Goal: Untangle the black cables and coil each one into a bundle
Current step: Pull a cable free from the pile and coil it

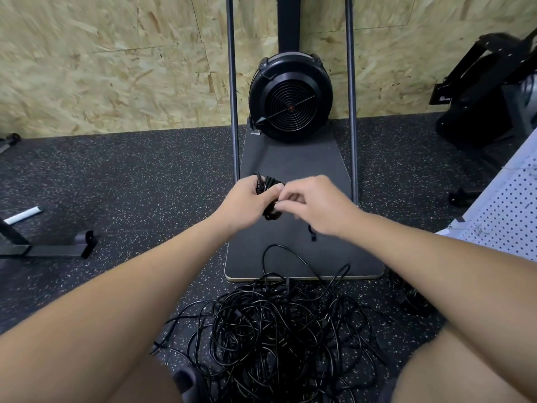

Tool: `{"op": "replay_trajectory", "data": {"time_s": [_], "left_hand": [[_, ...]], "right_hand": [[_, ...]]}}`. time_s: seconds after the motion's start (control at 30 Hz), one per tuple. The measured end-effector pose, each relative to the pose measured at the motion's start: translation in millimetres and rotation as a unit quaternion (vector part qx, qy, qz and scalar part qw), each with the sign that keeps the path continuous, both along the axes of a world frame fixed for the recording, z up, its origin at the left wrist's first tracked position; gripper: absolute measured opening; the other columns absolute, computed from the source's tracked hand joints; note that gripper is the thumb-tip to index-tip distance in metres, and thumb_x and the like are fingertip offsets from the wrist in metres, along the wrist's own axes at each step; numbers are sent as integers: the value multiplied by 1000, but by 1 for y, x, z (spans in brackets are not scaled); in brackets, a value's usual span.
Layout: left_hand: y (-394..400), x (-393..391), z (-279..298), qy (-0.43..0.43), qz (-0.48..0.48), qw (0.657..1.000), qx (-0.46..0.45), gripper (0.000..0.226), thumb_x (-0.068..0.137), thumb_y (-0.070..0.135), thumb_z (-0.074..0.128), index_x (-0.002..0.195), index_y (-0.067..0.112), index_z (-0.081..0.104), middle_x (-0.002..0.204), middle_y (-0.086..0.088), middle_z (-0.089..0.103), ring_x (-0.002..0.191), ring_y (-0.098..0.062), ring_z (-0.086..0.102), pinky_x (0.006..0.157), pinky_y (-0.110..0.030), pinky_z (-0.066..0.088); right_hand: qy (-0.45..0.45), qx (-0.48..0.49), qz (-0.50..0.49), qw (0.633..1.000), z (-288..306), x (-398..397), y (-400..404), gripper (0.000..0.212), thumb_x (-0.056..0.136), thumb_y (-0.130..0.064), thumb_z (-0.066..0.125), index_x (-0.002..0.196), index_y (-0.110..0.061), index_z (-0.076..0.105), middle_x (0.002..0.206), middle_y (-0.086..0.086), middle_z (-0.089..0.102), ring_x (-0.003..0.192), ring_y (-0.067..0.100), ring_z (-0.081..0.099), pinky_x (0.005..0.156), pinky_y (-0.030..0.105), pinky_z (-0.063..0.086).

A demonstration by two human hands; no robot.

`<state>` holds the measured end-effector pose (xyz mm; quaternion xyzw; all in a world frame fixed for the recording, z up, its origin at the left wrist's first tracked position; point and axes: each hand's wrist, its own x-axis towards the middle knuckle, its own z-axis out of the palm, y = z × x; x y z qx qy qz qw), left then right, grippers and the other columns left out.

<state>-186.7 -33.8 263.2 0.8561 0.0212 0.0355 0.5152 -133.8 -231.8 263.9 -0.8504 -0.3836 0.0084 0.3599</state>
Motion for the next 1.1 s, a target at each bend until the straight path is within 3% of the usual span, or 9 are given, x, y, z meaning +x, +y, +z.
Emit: {"op": "replay_trajectory", "data": {"time_s": [0.2, 0.3, 0.4, 0.6, 0.7, 0.83, 0.9, 1.0, 1.1], "left_hand": [[-9, 0, 10, 73, -68, 979, -175, 46, 110, 52, 60, 86, 13, 67, 74, -11, 62, 73, -24, 55, 82, -40, 41], [-4, 0, 12, 86, -109, 961, -239, 37, 105, 39, 71, 91, 8, 58, 68, -4, 47, 70, -21, 48, 79, -35, 40], [-2, -3, 14, 105, -167, 940, -280, 30, 100, 13, 69, 74, 17, 56, 68, -5, 41, 71, -20, 46, 78, -29, 42], [-11, -4, 8, 104, -120, 956, -247, 23, 103, 6, 70, 82, 12, 62, 69, -5, 55, 71, -20, 57, 76, -26, 51], [-18, 1, 1, 13, -44, 999, -29, 14, 101, 19, 69, 92, 9, 67, 79, -6, 69, 74, -17, 60, 77, -36, 50], [-22, 3, -2, -43, 5, 984, 174, 9, 103, 29, 63, 98, 22, 61, 87, 7, 70, 76, -12, 64, 72, -36, 49], [-24, 0, 2, -19, -12, 995, 102, 11, 107, 24, 62, 102, 14, 62, 90, 5, 75, 85, -17, 74, 80, -40, 58], [-33, -9, 13, 77, -43, 980, -179, 10, 111, 13, 61, 101, 10, 62, 83, -1, 70, 90, -22, 79, 87, -32, 62], [-30, -6, 16, 97, -22, 968, -231, 31, 112, 26, 64, 82, 19, 58, 72, 1, 59, 79, -17, 75, 91, -36, 54]], "right_hand": [[1, 58, -161, 985, 5, 13, -11, 41, 80, -71, 81, 86, -32, 69, 81, -11, 72, 79, 10, 68, 75, 43, 59], [58, 69, -85, 992, 3, 16, -18, 36, 97, -63, 73, 123, -38, 72, 122, -18, 71, 112, 2, 67, 104, 39, 56], [118, 30, 6, 993, 5, 14, -20, 51, 112, -60, 49, 160, -42, 51, 158, -22, 54, 146, -3, 48, 125, 33, 36], [102, 24, -34, 994, 5, 10, -13, 33, 112, -59, 48, 108, -35, 71, 106, -12, 77, 104, 6, 68, 96, 39, 53], [75, 37, -56, 995, 6, 12, -11, 36, 111, -55, 52, 95, -27, 69, 86, -3, 75, 81, 10, 67, 77, 38, 51], [57, 34, -77, 995, 7, 12, -9, 41, 106, -62, 57, 94, -24, 67, 80, 0, 69, 75, 20, 62, 72, 46, 51], [48, 46, -82, 994, 7, 11, -9, 44, 101, -68, 59, 89, -26, 67, 79, -2, 69, 76, 19, 62, 73, 48, 52], [55, 68, -88, 992, 13, 12, -11, 44, 99, -68, 64, 88, -25, 68, 72, -6, 67, 65, 13, 57, 65, 39, 47], [156, 115, -90, 977, 17, 15, -17, 50, 101, -68, 63, 101, -19, 69, 66, -3, 59, 54, 10, 55, 56, 29, 50]]}}
